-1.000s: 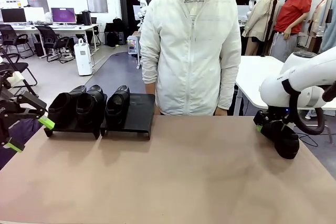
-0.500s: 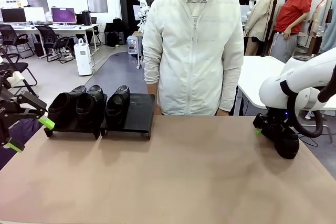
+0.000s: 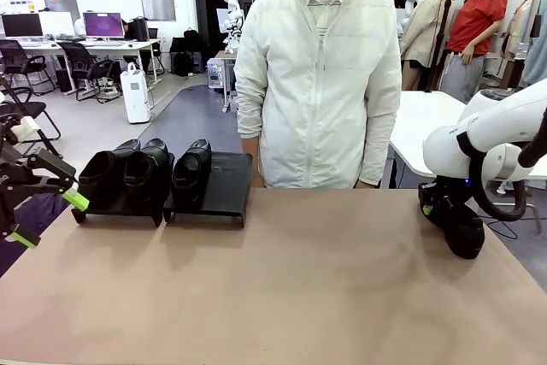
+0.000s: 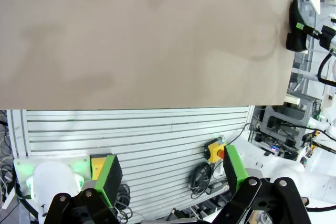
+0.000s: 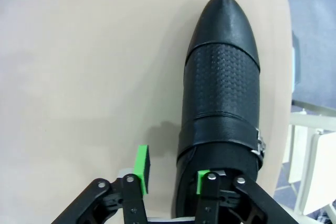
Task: Organize the shoes by placing them on the stand.
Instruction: Pick up one Shoe and place it in the middle of the table.
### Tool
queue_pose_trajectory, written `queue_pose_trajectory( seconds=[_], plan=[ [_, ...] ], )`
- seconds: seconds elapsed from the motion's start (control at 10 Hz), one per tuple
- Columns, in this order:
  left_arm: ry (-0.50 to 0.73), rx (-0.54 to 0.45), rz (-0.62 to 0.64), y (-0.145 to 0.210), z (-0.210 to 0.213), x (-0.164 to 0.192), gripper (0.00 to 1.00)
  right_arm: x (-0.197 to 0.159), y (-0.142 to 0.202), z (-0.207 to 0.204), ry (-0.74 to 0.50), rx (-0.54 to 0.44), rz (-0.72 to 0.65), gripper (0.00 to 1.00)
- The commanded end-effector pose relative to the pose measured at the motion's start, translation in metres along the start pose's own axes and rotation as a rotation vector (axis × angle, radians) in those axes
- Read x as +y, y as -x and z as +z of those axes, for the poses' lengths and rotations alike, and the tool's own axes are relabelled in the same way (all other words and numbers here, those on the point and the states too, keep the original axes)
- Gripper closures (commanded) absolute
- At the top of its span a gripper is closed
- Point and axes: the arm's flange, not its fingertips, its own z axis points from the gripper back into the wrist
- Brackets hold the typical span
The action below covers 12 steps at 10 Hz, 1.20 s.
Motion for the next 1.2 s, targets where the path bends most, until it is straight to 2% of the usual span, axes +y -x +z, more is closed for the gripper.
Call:
queue_pose_trajectory(
  seconds=[0.0,0.4,0.5,0.7,0.8,0.9,1.0,1.1],
  plan=[
    [0.019,-0.006,-0.001,0.0,-0.001,-0.001,0.0,-0.004,0.009,0.002,-0.024,-0.04,0.007,1.0],
    [0.019,-0.006,-0.001,0.0,-0.001,-0.001,0.0,-0.004,0.01,0.002,-0.03,-0.041,-0.006,1.0],
    [0.019,-0.006,-0.001,0.0,-0.001,-0.001,0.0,-0.005,0.01,0.003,-0.017,-0.068,-0.024,1.0],
    [0.019,-0.006,-0.001,0.0,-0.001,-0.001,0.0,-0.011,0.014,0.023,-0.04,-0.097,-0.057,1.0],
    [0.019,-0.006,-0.001,0.0,-0.001,-0.001,0.0,-0.016,0.018,0.051,-0.046,-0.079,-0.086,1.0],
    [0.019,-0.006,-0.001,0.0,-0.001,-0.001,0.0,-0.023,0.027,0.096,-0.058,0.005,-0.173,1.0],
    [0.019,-0.006,-0.001,0.0,-0.001,-0.001,0.0,-0.024,0.043,0.137,-0.051,0.043,-0.213,1.0],
    [0.019,-0.006,-0.001,0.0,-0.001,-0.001,0.0,-0.017,0.062,0.171,-0.042,0.04,-0.215,1.0]
  ],
)
